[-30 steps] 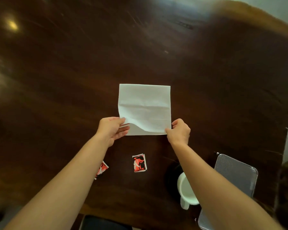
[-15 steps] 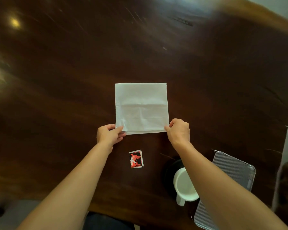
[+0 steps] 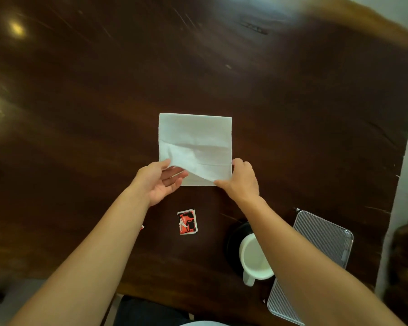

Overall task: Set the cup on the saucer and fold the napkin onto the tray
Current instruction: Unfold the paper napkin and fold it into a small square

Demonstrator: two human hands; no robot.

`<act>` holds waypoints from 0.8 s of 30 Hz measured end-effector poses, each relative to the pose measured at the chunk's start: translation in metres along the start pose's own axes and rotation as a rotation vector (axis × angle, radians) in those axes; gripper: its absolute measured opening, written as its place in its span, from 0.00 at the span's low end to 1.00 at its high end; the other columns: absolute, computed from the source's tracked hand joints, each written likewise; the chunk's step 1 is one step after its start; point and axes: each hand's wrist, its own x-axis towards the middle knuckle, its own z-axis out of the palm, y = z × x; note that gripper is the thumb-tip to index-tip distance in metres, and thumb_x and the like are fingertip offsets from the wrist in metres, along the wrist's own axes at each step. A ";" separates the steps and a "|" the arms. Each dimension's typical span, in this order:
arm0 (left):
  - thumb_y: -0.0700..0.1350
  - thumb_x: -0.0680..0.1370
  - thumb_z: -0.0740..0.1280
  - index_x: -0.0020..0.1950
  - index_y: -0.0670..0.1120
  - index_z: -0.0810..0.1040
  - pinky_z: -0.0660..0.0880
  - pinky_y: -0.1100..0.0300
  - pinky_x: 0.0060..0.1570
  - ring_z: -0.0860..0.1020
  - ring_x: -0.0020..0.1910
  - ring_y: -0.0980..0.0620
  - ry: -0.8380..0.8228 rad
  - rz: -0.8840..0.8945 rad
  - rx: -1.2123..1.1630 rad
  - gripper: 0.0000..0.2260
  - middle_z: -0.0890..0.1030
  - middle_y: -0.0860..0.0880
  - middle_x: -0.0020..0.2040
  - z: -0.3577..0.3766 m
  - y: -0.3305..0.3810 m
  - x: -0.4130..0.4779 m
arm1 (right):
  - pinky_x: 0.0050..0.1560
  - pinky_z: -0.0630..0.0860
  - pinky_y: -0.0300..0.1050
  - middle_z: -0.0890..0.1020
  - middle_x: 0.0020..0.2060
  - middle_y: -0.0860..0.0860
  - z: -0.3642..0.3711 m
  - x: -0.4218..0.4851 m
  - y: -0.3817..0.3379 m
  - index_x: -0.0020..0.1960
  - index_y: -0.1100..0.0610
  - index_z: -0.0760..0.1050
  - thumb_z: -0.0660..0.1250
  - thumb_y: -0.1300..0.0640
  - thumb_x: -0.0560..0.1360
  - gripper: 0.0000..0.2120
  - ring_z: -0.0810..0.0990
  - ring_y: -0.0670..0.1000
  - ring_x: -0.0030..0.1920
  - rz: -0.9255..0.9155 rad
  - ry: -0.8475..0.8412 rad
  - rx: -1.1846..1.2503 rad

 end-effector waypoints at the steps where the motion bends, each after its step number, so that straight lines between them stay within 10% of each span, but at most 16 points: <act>1: 0.44 0.84 0.62 0.53 0.39 0.76 0.78 0.57 0.40 0.84 0.49 0.44 -0.023 0.012 0.021 0.09 0.85 0.39 0.52 0.006 0.003 -0.005 | 0.52 0.78 0.53 0.73 0.59 0.54 0.001 -0.004 -0.006 0.67 0.55 0.69 0.77 0.45 0.69 0.33 0.74 0.56 0.58 -0.083 0.001 -0.031; 8: 0.44 0.82 0.65 0.57 0.41 0.79 0.78 0.57 0.38 0.84 0.48 0.45 0.055 0.144 0.183 0.08 0.86 0.44 0.51 0.010 0.013 -0.017 | 0.44 0.78 0.51 0.78 0.51 0.54 0.004 -0.007 -0.023 0.56 0.58 0.76 0.62 0.62 0.79 0.08 0.77 0.56 0.49 -0.306 0.165 -0.134; 24: 0.43 0.76 0.75 0.52 0.46 0.82 0.83 0.55 0.41 0.85 0.42 0.50 0.368 0.240 0.650 0.07 0.85 0.47 0.45 -0.034 -0.045 0.028 | 0.37 0.77 0.49 0.78 0.44 0.57 0.025 0.007 0.049 0.48 0.65 0.80 0.66 0.74 0.73 0.08 0.76 0.57 0.42 -0.497 0.112 -0.233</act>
